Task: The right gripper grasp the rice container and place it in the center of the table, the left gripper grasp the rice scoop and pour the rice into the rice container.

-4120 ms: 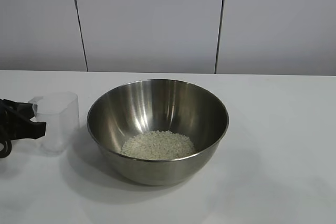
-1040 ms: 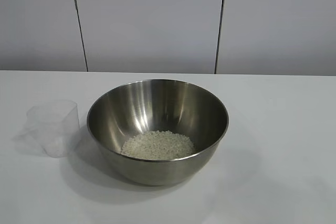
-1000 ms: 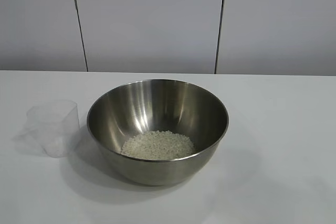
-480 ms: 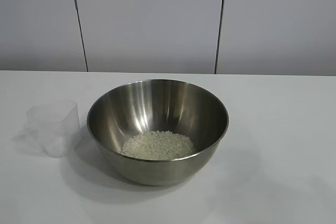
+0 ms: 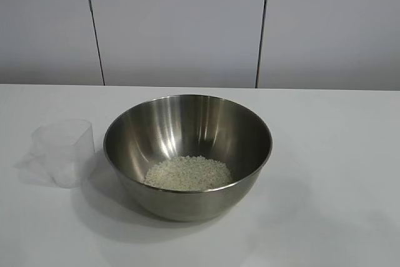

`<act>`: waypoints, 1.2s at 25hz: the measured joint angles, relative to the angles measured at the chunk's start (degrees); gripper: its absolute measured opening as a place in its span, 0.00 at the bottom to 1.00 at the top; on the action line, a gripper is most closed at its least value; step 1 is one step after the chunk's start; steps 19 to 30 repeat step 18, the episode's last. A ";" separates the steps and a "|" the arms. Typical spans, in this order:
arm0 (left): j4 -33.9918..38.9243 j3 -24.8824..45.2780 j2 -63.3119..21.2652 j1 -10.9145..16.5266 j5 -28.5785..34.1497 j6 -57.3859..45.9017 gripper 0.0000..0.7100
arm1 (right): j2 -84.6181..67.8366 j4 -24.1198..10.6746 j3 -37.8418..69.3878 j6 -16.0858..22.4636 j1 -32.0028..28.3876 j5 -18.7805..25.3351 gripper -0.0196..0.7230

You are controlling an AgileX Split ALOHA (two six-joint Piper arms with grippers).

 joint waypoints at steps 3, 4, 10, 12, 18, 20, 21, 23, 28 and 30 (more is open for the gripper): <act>1.44 0.38 0.00 0.00 5.22 -0.29 0.85 | 0.00 0.00 0.00 0.00 0.00 0.00 0.89; 1.75 0.38 0.00 0.00 5.84 -0.29 0.85 | 0.00 0.00 0.00 0.00 0.00 0.00 0.89; 4.48 2.93 0.00 0.00 6.46 -0.09 0.85 | 0.00 0.00 0.00 0.00 0.00 0.00 0.89; 4.48 4.48 0.00 0.00 6.74 -0.09 0.85 | 0.00 0.00 0.00 0.00 0.00 0.00 0.89; 5.01 6.03 0.00 0.00 6.31 -0.09 0.85 | 0.00 0.00 0.00 0.00 0.00 0.00 0.89; 5.01 6.03 0.00 0.00 6.31 -0.09 0.85 | 0.00 0.00 0.00 0.00 0.00 0.00 0.89; 5.01 6.03 0.00 0.00 6.31 -0.09 0.85 | 0.00 0.00 0.00 0.00 0.00 0.00 0.89; 5.01 6.03 0.00 0.00 6.31 -0.09 0.85 | 0.00 0.00 0.00 0.00 0.00 0.00 0.89; 5.01 6.03 0.00 0.00 6.31 -0.09 0.85 | 0.00 0.00 0.00 0.00 0.00 0.00 0.89; 5.01 6.03 0.00 0.00 6.31 -0.09 0.85 | 0.00 0.00 0.00 0.00 0.00 0.00 0.89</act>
